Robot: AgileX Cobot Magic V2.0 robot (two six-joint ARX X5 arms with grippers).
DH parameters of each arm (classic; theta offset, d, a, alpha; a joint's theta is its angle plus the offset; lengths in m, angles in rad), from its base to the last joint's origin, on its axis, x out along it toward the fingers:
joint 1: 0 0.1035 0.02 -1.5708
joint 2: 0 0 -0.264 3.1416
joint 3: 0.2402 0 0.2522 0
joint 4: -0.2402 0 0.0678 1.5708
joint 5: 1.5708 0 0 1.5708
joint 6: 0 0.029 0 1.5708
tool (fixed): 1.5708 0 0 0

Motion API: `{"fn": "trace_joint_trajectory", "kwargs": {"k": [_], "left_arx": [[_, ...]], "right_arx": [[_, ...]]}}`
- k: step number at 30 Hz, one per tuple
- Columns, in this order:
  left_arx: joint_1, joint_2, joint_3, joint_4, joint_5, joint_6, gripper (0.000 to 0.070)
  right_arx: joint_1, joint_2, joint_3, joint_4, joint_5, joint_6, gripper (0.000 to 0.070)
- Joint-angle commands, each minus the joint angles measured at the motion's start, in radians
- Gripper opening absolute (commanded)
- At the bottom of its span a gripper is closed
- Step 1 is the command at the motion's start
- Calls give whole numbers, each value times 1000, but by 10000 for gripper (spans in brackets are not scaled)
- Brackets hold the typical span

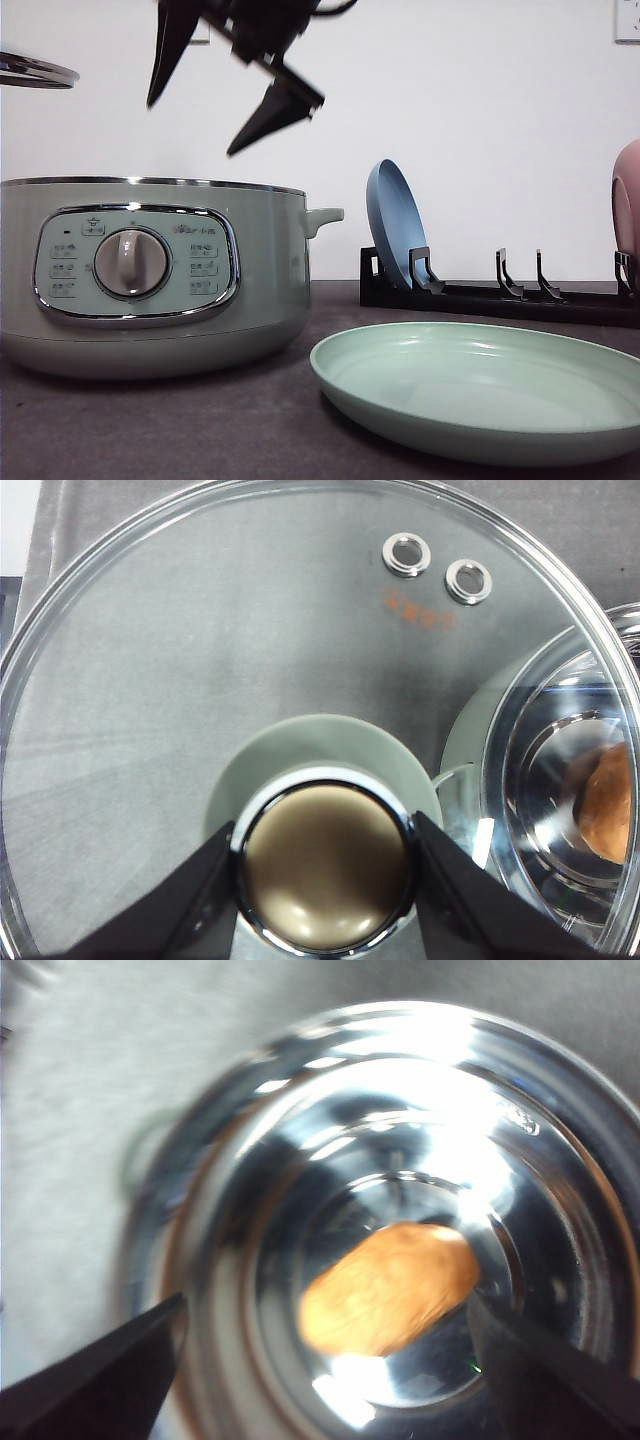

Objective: Transfer potato from steamer to green plate

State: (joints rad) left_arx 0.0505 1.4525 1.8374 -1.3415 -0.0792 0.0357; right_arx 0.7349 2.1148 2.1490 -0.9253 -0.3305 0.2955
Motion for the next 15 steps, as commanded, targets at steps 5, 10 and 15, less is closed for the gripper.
{"fn": "trace_joint_trajectory", "kwargs": {"k": [5, 10, 15], "left_arx": [[3, -11, 41, 37, -3, 3, 1], [3, -11, 41, 37, -3, 2, 0], [3, -11, 41, 36, -3, 2, 1]], "right_arx": [[28, 99, 37, 1, 35, 27, 565], [49, 138, 37, 4, 87, 26, 566], [70, 171, 37, 8, 148, 22, 567]]}}
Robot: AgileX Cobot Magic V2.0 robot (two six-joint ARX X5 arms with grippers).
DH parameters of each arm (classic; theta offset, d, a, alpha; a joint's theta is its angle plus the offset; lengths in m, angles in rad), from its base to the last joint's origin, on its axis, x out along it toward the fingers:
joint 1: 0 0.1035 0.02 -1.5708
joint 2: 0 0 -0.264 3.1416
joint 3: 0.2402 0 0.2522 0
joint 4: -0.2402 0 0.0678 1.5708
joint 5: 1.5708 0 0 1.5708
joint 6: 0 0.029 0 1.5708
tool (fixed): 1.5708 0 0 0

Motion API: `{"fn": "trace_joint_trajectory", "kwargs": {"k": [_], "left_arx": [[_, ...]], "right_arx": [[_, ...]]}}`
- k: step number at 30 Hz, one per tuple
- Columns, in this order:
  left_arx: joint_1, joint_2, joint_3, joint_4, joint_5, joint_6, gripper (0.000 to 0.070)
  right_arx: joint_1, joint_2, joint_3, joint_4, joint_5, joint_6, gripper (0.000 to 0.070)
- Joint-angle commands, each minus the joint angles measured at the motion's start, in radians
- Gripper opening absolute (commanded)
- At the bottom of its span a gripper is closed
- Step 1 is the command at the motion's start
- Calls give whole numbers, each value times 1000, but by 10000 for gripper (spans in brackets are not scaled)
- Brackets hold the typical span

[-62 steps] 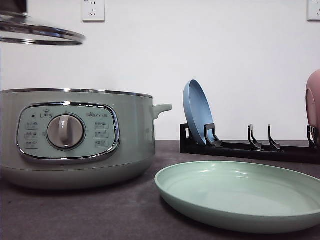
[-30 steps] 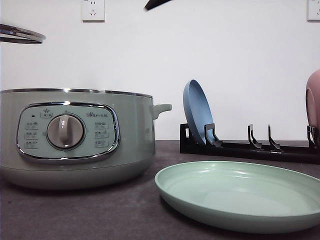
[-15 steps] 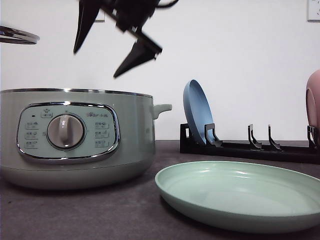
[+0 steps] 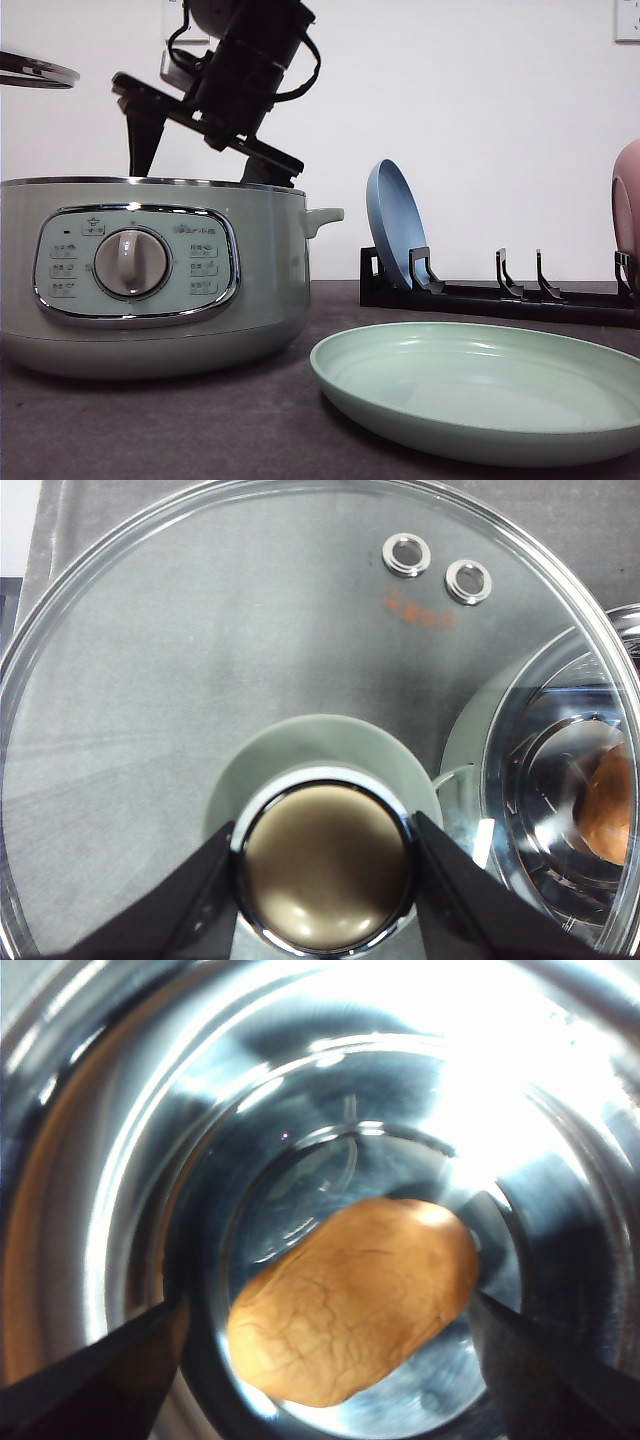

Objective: Transfer potato from steamer to green plate

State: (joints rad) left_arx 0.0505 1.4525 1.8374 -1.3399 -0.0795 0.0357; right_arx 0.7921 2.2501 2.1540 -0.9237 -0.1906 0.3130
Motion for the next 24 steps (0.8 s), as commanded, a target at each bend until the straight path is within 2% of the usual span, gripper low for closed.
{"fn": "trace_joint_trajectory", "kwargs": {"k": [1, 6, 16, 18, 21, 24], "left_arx": [[3, -11, 41, 34, -2, 2, 0], [3, -11, 41, 27, -2, 2, 0], [3, -11, 41, 30, 20, 2, 0], [3, -11, 41, 30, 20, 2, 0], [3, -11, 41, 30, 20, 2, 0], [3, -11, 41, 30, 21, 2, 0]], "right_arx": [[14, 44, 32, 4, 12, 5, 568], [20, 80, 32, -5, 30, 13, 590], [30, 100, 32, 6, 47, -2, 587], [31, 103, 32, 6, 53, -8, 519], [31, 103, 32, 9, 56, -18, 322], [31, 102, 35, 7, 51, -34, 188]]}}
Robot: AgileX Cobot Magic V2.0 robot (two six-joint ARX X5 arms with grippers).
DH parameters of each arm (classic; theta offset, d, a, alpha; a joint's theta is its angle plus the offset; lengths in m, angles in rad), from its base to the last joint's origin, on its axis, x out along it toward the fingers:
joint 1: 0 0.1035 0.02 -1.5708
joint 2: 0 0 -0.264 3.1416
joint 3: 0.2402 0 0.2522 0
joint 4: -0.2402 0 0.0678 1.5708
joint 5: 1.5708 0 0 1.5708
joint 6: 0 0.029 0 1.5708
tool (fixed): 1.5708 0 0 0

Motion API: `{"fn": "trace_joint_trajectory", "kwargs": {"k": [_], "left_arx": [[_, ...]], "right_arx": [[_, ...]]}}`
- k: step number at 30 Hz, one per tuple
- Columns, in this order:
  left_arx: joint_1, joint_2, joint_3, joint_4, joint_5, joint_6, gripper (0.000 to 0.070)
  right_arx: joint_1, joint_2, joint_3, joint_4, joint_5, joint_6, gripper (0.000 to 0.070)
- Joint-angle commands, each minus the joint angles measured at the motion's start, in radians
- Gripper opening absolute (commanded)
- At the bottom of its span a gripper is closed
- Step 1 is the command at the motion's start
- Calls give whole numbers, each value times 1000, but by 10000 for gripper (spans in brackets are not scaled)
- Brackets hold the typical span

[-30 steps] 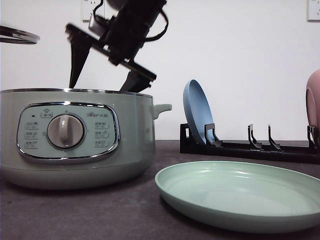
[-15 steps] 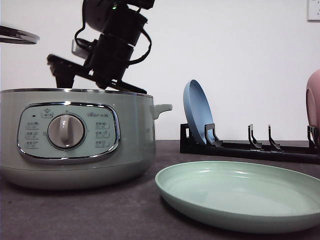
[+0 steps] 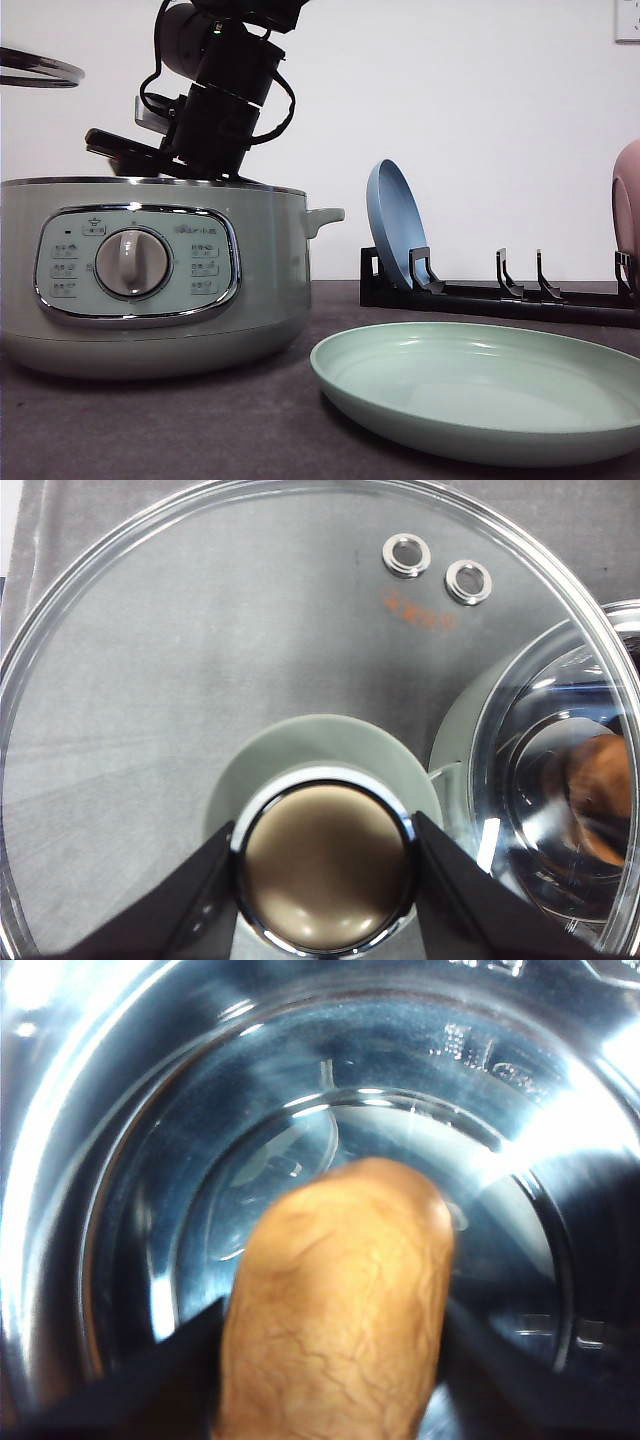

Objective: Transfer potato from steamer to green plate

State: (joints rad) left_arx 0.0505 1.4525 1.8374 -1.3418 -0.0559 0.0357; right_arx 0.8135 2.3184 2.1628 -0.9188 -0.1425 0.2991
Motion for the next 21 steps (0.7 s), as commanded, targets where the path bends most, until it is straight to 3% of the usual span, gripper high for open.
{"fn": "trace_joint_trajectory", "kwargs": {"k": [1, 8, 16, 21], "left_arx": [[3, -11, 41, 32, -3, 2, 1], [3, -11, 41, 33, -3, 2, 0], [2, -11, 41, 34, 0, 2, 0], [2, -11, 41, 33, 6, 2, 1]], "right_arx": [[10, 33, 30, -4, 1, -24, 166], [7, 16, 167, -97, -11, -90, 155], [6, 13, 517, -338, -1, -177, 131], [-3, 13, 751, -485, 55, -186, 130]]}}
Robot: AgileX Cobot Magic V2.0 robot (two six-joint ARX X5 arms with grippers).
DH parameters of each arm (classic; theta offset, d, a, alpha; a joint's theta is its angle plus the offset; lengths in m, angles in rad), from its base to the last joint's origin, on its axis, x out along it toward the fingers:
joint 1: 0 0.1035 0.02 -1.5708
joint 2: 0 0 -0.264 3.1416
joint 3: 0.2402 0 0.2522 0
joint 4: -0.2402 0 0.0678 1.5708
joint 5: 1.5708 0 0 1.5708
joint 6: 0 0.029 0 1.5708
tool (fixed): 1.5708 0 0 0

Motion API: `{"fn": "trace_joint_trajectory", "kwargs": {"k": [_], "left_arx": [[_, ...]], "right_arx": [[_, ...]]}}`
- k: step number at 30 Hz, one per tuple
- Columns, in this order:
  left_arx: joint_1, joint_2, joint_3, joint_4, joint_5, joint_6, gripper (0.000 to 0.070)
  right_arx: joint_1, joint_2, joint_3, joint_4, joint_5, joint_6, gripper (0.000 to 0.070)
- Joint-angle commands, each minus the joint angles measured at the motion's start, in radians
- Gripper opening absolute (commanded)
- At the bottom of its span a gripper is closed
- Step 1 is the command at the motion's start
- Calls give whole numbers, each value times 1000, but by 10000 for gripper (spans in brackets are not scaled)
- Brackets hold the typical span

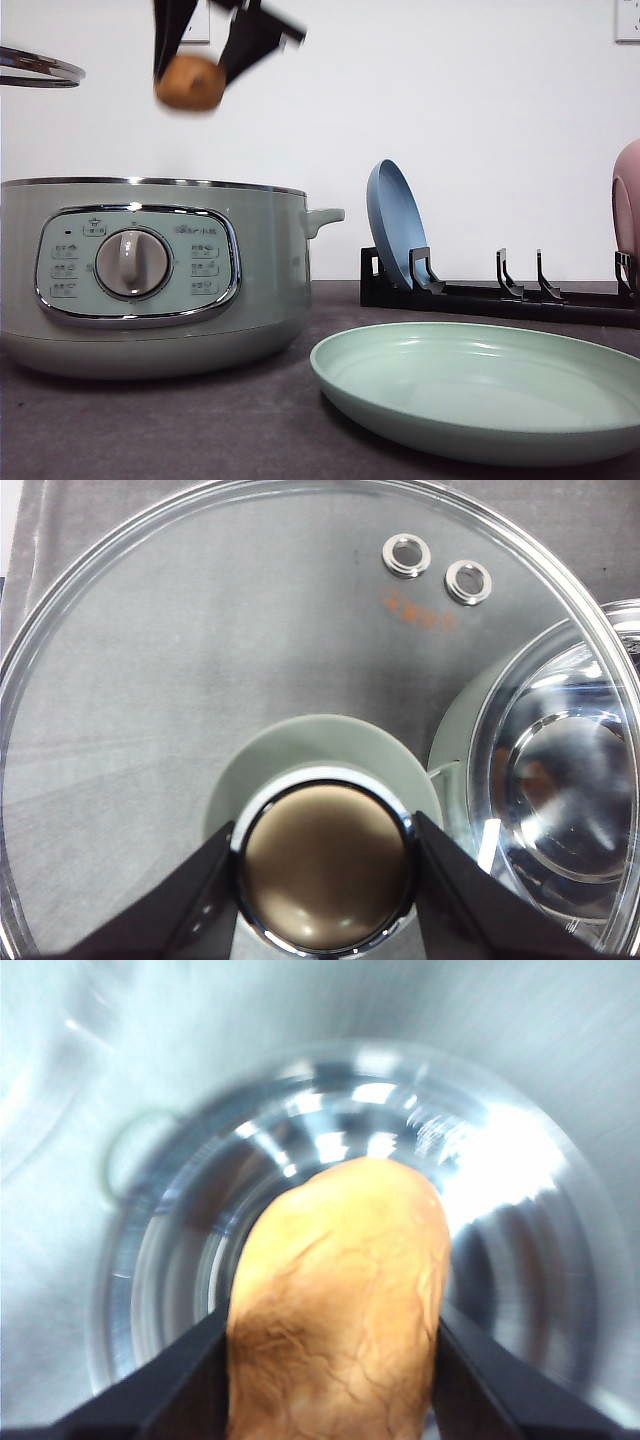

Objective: Transfer potato from steamer to green plate

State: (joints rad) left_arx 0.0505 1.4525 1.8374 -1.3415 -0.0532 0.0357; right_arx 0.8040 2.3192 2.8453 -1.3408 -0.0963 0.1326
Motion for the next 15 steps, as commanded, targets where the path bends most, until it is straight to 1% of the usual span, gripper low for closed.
{"fn": "trace_joint_trajectory", "kwargs": {"k": [1, 4, 6, 9, 15], "left_arx": [[2, -11, 41, 33, 5, 2, 0], [2, -11, 41, 33, 29, 2, 0], [2, -11, 41, 32, 34, 2, 0], [2, -11, 41, 32, 34, 2, 0], [-1, -11, 41, 35, 35, 2, 0]], "right_arx": [[3, 12, 108, -76, 21, -26, 130], [-5, -10, 179, -78, 28, -42, 103], [-10, -34, 198, -80, 52, -54, 87], [-17, -82, 199, -82, 54, -68, 87], [-52, -211, 193, -85, 31, -68, 87]]}}
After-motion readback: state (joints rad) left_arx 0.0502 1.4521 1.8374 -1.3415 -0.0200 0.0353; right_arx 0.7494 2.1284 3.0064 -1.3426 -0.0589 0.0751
